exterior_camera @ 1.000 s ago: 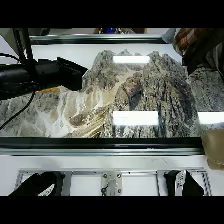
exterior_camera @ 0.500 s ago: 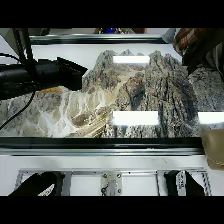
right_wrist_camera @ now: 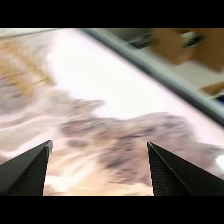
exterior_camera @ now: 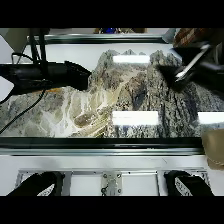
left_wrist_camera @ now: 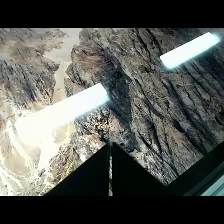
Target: Fold the clothes and pants, and hang the long-sleeved shirts on hangers.
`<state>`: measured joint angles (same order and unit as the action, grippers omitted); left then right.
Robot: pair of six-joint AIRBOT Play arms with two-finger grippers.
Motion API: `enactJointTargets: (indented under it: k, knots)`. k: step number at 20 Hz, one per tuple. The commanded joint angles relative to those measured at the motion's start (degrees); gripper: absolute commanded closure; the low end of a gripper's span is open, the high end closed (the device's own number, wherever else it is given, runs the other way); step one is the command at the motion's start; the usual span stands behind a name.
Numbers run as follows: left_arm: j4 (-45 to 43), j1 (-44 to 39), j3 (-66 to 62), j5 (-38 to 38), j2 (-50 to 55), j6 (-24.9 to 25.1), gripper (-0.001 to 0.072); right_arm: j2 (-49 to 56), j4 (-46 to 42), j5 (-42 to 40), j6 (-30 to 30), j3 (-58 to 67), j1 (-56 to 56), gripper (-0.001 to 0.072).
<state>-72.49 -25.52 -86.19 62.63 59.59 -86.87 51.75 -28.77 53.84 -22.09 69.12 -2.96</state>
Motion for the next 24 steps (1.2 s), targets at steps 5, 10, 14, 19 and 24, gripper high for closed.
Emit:
enactJointTargets:
  k: [5, 10, 14, 19, 24]
  knots:
    - [0.11, 0.04, -0.02, 0.74, 1.84, 0.07, 0.0690, 9.66, -4.22, 0.26, -3.06, 0.00, -17.16, 0.0055]
    - [0.15, 0.04, -0.02, 0.76, 1.84, 0.07, 0.0690, 9.70, -3.54, 0.39, -3.04, 0.00, -17.16, 0.0270]
    - [0.15, 0.04, -0.02, 0.79, 1.84, 0.07, 0.0690, 9.73, -3.54, 0.63, -3.06, 0.00, -17.16, 0.0680]
    - [0.13, 0.04, -0.02, 0.66, 1.86, 0.07, 0.0690, 9.75, -3.56, 0.63, -3.04, 0.00, -17.16, 0.0681]
    - [0.15, 0.04, -0.02, 0.57, 1.86, 0.07, 0.0690, 9.75, -3.56, 0.63, -3.04, 0.00, -17.16, 0.0680]
